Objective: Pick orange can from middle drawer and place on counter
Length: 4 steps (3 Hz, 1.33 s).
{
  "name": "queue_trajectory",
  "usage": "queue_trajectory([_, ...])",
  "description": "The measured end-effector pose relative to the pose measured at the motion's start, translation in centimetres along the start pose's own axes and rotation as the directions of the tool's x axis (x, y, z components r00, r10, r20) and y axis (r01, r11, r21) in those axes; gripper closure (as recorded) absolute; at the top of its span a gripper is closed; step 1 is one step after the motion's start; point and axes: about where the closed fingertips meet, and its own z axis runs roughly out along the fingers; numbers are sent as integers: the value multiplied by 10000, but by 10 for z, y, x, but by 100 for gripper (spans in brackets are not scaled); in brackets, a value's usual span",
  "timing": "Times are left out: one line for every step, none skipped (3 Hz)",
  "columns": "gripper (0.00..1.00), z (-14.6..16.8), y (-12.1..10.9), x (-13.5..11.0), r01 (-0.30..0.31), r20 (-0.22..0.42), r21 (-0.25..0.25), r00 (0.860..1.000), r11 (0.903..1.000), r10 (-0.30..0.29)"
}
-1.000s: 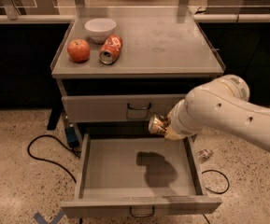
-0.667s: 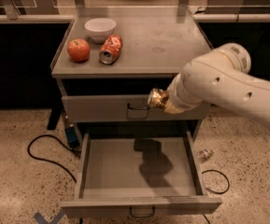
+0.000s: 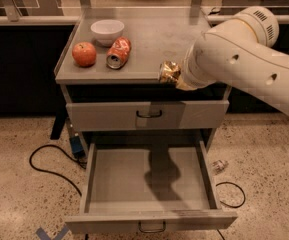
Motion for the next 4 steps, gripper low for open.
queue_trajectory([100, 17, -3, 4, -119, -68, -216, 9999, 9997, 118])
queue_trajectory([100, 55, -37, 15, -384, -308, 41, 9988, 9993, 385])
queue_trajectory([100, 86, -100, 26, -555, -696, 894, 9957, 9944, 618])
queue_trajectory([100, 73, -131, 24, -779, -510, 1413, 9950, 9869, 858])
